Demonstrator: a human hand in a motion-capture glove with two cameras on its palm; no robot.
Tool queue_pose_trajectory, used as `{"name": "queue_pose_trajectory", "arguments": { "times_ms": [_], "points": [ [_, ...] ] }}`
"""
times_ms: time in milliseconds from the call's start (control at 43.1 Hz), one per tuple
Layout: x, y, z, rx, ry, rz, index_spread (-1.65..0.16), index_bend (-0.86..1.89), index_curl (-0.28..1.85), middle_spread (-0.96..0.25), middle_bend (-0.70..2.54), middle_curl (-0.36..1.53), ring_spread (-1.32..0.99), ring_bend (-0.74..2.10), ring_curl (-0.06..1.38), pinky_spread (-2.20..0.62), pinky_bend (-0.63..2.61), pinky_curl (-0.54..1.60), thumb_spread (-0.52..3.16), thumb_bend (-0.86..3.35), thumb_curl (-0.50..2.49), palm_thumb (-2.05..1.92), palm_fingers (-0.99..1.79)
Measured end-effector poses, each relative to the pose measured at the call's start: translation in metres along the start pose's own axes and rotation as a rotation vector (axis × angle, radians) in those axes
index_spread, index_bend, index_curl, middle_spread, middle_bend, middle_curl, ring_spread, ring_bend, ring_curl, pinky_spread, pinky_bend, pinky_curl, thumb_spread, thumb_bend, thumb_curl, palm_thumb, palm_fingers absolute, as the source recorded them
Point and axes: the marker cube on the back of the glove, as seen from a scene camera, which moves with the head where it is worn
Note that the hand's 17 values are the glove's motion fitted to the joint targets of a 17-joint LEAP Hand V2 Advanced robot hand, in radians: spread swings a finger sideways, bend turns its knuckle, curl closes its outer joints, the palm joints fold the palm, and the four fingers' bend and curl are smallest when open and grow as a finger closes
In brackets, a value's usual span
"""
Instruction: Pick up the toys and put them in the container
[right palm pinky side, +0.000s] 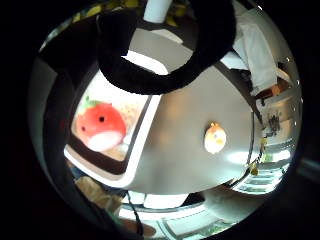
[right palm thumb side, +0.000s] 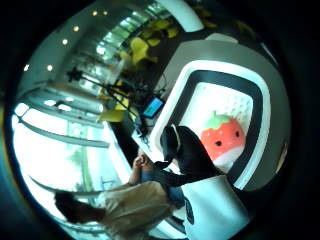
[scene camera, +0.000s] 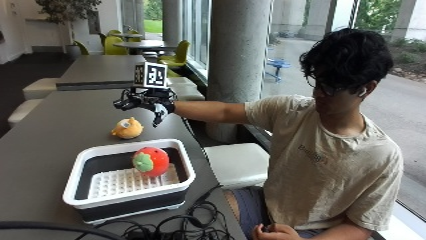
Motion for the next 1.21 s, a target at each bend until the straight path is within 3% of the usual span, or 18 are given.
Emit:
{"name": "queue_pose_trajectory", "arguments": {
  "times_ms": [348,858,998,1206],
  "points": [
    [0.026,0.035,0.002,-0.024,0.019,0.033,-0.3,0.18,0.32,-0.04,0.14,0.37,-0.04,0.27,0.37,0.0,1.02,0.36,1.28,-0.01,0.44,0.16,-0.08],
    [0.153,0.216,0.045,-0.168,0.167,0.305,-0.29,0.18,0.37,-0.04,0.12,0.29,-0.03,0.17,0.35,0.0,0.96,0.34,1.38,-0.01,0.33,0.06,-0.14],
    [0.125,0.225,0.05,-0.169,0.262,0.414,-0.29,0.18,0.37,-0.04,0.12,0.27,-0.03,0.16,0.34,0.0,0.95,0.34,1.39,-0.01,0.32,0.05,-0.14],
    [0.155,0.265,0.052,-0.179,0.271,0.48,-0.29,0.18,0.38,-0.03,0.12,0.25,-0.03,0.17,0.32,0.0,0.94,0.34,1.41,-0.01,0.31,0.04,-0.14]
  ]
}}
